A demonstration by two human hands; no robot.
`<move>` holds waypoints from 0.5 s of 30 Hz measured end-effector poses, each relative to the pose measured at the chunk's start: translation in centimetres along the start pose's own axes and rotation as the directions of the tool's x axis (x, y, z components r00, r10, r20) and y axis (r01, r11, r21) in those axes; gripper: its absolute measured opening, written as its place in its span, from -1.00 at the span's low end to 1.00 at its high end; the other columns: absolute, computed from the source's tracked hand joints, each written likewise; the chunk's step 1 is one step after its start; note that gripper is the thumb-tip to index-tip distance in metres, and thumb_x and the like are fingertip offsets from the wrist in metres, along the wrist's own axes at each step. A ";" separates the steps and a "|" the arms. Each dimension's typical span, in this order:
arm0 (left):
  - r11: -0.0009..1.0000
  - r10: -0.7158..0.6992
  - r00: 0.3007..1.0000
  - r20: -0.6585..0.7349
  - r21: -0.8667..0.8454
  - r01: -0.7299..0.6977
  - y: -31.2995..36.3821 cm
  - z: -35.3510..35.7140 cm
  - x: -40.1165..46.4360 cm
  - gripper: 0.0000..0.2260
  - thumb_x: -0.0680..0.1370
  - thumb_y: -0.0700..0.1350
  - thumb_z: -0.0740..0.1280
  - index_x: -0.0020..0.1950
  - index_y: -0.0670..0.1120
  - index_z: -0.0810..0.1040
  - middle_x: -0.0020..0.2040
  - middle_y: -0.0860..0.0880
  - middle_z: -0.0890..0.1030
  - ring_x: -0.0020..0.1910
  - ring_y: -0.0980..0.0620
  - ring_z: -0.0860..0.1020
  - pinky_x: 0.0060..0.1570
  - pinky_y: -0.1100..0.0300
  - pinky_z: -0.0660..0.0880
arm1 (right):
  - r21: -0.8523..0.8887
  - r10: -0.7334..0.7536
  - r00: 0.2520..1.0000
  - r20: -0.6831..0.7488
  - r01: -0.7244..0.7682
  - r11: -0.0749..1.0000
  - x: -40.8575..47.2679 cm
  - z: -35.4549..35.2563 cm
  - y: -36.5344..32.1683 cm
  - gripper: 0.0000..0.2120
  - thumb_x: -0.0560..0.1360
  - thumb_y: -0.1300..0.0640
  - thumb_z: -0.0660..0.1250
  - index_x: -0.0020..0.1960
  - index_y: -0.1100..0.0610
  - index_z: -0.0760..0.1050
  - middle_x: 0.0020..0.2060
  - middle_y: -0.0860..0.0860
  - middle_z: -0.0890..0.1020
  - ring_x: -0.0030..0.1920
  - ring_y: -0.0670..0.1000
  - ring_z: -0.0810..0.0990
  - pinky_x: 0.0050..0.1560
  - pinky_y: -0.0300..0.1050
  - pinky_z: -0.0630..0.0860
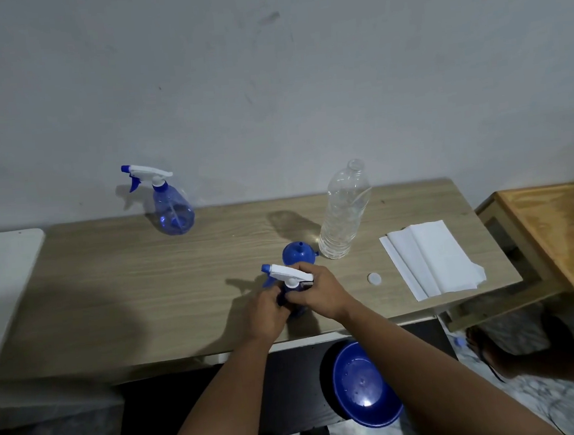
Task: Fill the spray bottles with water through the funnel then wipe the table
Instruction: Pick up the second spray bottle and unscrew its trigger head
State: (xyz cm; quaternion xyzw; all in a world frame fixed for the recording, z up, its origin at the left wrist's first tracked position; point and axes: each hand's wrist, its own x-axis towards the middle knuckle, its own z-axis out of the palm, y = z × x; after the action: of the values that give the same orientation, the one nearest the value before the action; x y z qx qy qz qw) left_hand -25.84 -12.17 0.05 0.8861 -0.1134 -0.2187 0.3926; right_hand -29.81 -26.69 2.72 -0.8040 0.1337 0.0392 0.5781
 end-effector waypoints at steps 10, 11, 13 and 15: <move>1.000 -0.014 0.999 0.043 -0.014 0.014 -0.2 -0.3 0.1 -0.81 0.49 -0.26 0.36 0.07 -0.10 0.64 -0.12 -0.10 0.69 -0.12 -0.13 0.63 -0.16 0.11 0.48 | 0.034 0.035 0.998 -0.055 -0.033 0.999 0.3 0.0 0.2 -0.69 0.36 0.33 0.60 0.01 0.27 0.56 -0.20 -0.02 0.64 -0.21 -0.10 0.58 -0.11 -0.18 0.53; 1.000 -0.013 0.999 0.041 -0.013 0.013 -0.1 -0.3 0.1 -0.82 0.50 -0.26 0.37 0.07 -0.11 0.63 -0.11 -0.11 0.69 -0.09 -0.15 0.64 -0.16 0.11 0.47 | 0.025 0.029 0.998 -0.049 -0.027 0.999 0.4 -0.1 0.3 -0.76 0.38 0.37 0.56 0.00 0.27 0.58 -0.21 -0.02 0.64 -0.20 -0.10 0.59 -0.10 -0.18 0.52; 1.000 -0.009 1.000 0.030 0.000 0.009 -0.2 -0.3 0.1 -0.82 0.52 -0.24 0.39 0.11 -0.14 0.63 -0.05 -0.14 0.69 -0.03 -0.17 0.64 -0.15 0.12 0.45 | 0.014 0.016 0.999 -0.028 -0.016 1.000 0.3 0.0 0.1 -0.76 0.40 0.43 0.49 0.03 0.22 0.66 -0.17 -0.03 0.69 -0.14 -0.12 0.64 -0.03 -0.20 0.56; 1.000 0.002 1.000 0.022 0.030 -0.002 -0.1 -0.5 0.1 -0.78 0.52 -0.26 0.38 0.16 -0.14 0.62 -0.02 -0.16 0.69 -0.01 -0.18 0.64 -0.17 0.16 0.37 | 0.016 0.006 0.999 -0.038 -0.005 1.000 0.2 0.1 -0.2 -0.68 0.39 0.37 0.55 0.11 0.17 0.66 -0.06 0.01 0.73 -0.04 -0.10 0.68 0.05 -0.19 0.60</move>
State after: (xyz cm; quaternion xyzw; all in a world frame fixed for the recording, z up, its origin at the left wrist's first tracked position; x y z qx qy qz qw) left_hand -25.53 -11.79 0.29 0.8894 -0.1218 -0.2261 0.3781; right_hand -29.57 -26.59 2.84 -0.7997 0.1472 0.0247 0.5816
